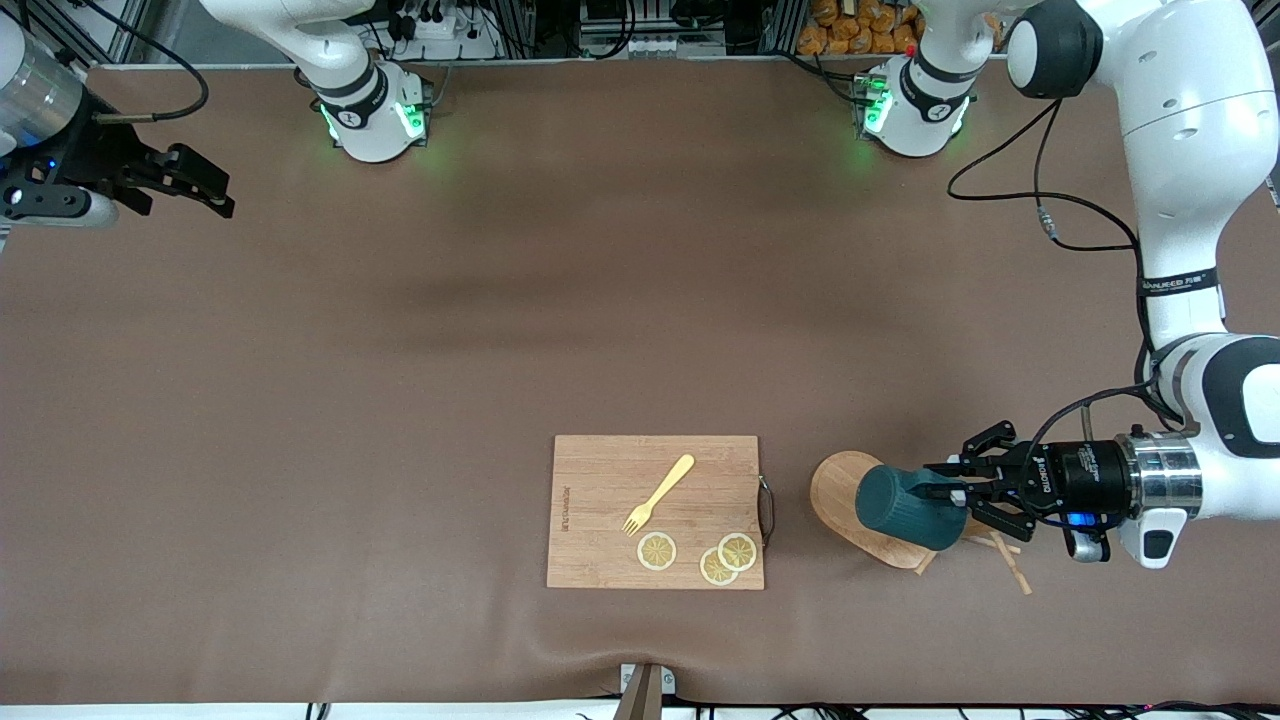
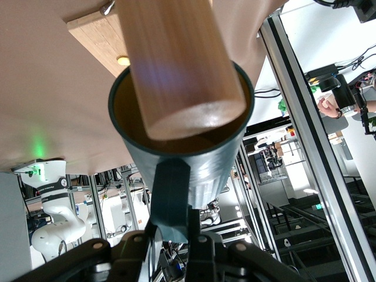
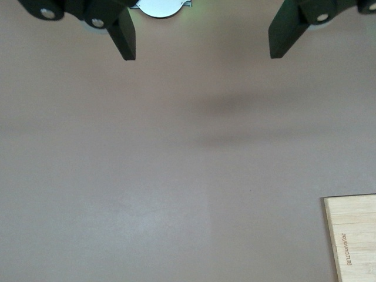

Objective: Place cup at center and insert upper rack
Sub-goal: 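Push the mug further onto the peg and open the left gripper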

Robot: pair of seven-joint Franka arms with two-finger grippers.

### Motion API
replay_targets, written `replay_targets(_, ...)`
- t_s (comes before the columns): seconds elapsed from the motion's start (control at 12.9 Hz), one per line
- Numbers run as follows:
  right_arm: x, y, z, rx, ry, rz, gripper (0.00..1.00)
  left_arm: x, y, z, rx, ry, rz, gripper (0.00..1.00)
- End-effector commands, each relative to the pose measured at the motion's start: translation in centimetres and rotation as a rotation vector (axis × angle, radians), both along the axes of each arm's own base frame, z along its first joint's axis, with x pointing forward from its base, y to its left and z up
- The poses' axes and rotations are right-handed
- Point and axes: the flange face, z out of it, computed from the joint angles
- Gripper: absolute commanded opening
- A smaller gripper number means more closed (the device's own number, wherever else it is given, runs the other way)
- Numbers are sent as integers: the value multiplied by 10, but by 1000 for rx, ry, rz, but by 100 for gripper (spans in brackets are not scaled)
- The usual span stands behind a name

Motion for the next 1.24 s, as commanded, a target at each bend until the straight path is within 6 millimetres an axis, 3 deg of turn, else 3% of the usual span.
replay_targets(0.0, -5, 3, 1, 12, 2, 2, 100, -1, 8, -3, -44, -19, -7, 0)
replay_targets(0.31, -6, 7, 1, 10, 2, 7, 100, -3, 16, -6, -103, -27, -5, 0)
replay_targets(0.54, -6, 8, 1, 8, 3, 10, 100, -6, 22, -21, -115, -37, -8, 0)
replay_targets(0.7, -7, 8, 1, 8, 9, 10, 100, -6, 39, -23, -117, -39, 10, 0)
replay_targets(1.16, -8, 8, 0, 7, 17, 9, 100, -7, 39, -34, -132, -45, 0, 0)
